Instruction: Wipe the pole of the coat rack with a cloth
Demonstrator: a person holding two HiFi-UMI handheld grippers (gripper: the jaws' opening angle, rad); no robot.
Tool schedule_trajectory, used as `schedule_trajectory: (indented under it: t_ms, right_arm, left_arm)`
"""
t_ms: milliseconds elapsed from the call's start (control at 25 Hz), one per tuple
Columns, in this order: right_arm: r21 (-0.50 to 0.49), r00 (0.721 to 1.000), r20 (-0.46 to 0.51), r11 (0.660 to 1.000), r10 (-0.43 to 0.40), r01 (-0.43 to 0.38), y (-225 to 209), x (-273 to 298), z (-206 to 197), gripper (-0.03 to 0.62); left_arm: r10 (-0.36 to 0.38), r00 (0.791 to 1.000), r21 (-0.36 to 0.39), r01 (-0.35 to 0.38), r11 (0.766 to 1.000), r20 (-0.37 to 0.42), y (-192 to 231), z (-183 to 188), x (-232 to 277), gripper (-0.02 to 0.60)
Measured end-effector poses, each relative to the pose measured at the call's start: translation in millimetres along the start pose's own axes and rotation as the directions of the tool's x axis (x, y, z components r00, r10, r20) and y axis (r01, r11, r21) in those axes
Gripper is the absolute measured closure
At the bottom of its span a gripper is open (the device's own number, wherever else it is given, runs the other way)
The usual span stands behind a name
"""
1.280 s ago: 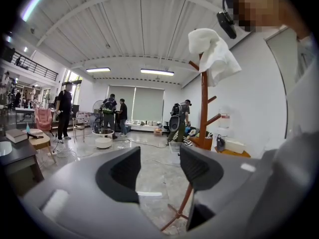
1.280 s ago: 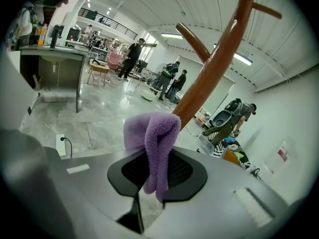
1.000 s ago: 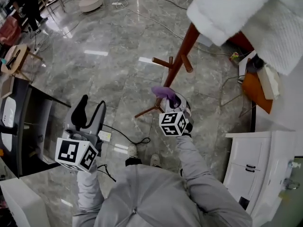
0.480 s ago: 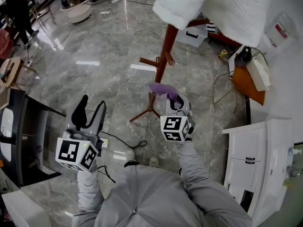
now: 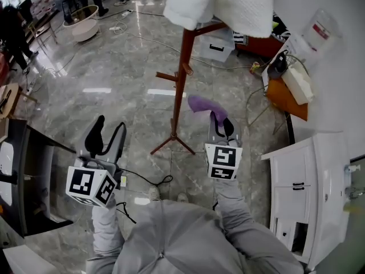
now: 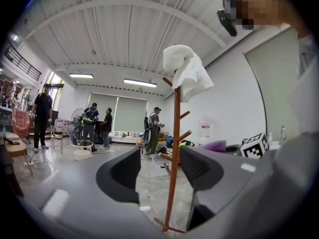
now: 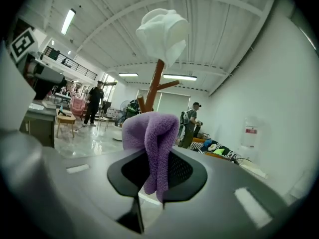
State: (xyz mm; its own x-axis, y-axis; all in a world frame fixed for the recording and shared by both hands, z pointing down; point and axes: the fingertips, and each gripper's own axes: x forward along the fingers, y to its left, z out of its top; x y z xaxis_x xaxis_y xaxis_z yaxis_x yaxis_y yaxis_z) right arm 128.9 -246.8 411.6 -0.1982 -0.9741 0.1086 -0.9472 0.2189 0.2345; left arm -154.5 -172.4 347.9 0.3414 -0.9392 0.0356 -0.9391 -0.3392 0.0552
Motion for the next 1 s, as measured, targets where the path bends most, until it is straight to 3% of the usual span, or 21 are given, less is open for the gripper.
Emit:
schedule_trajectory:
  t_ms: [400, 1000]
  right_arm:
    - [0.145, 0.990, 0.106, 0.986, -0.095, 0.079, -44.6, -62.3, 46.6, 0.540]
    - [0.171, 0.968, 0.205, 0.979, -0.142, 0.108, -59.8, -113.5, 87.3, 0.539]
  left_arm:
    - [-0.079, 0.995, 0.027, 0.078, 0.997, 0.066, -28.4, 19.6, 2.9, 0.314]
    - [-0.126, 0.986, 0.051, 0.121, 0.991, 0.108, -51.0, 38.5, -3.1, 0.314]
